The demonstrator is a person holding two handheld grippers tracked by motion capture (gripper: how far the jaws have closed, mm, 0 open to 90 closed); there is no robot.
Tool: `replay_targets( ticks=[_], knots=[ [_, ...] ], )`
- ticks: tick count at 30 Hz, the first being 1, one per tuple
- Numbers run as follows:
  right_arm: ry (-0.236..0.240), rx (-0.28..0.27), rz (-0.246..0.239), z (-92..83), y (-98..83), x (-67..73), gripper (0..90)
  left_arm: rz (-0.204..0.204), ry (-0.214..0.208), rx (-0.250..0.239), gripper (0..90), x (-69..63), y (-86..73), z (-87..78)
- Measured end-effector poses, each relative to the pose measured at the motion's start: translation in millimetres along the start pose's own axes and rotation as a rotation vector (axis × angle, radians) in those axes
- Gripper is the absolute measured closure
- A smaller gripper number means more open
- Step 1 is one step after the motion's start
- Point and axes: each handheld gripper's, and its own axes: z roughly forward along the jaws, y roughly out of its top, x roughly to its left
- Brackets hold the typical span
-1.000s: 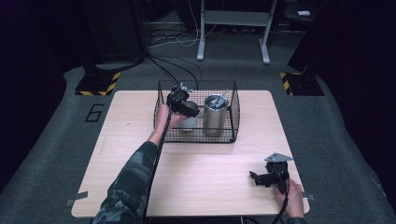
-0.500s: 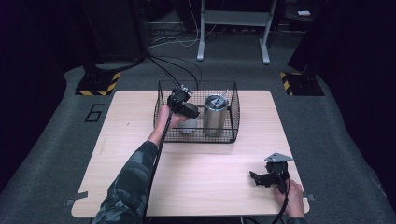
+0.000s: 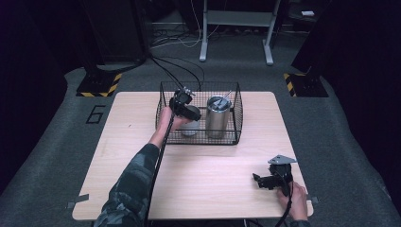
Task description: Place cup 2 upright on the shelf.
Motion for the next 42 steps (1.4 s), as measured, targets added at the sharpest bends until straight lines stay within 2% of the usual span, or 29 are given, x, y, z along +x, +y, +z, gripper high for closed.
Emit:
replay_targets(
  ticks=[2,8,12,17,21,29,35,42],
  knots=[
    [0.000,0.000,0.000,0.0,0.0,0.0,0.0,0.016,0.002,0.001,6.1,-0.9,-0.8,-0.4],
    [0.000,0.000,0.000,0.0,0.0,0.0,0.0,0.029,0.016,0.006,5.8,-1.7,-3.7,-0.4],
    [0.000,0.000,0.000,0.0,0.0,0.1,0.0,0.003,0.002,-0.022,4.1,-0.7,-3.6,-3.4],
    [0.000,0.000,0.001,-0.1,0.0,0.1,0.0,-0.008,-0.005,-0.049,0.5,-0.4,-2.5,-12.6],
    [0.000,0.000,0.001,0.0,0.0,0.1,0.0,-0.005,-0.025,-0.062,0.2,-1.8,-2.1,-26.1],
    [0.000,0.000,0.001,0.0,0.0,0.1,0.0,0.006,-0.044,-0.128,0.2,-8.6,-11.3,-62.2],
    [0.000,0.000,0.001,0.0,0.0,0.1,0.0,0.042,-0.025,-0.184,0.2,-19.6,-31.2,-92.3],
    [0.000,0.000,0.001,0.0,0.0,0.2,0.0,0.083,-0.015,-0.210,0.3,-32.2,-58.4,-119.8]
  ],
)
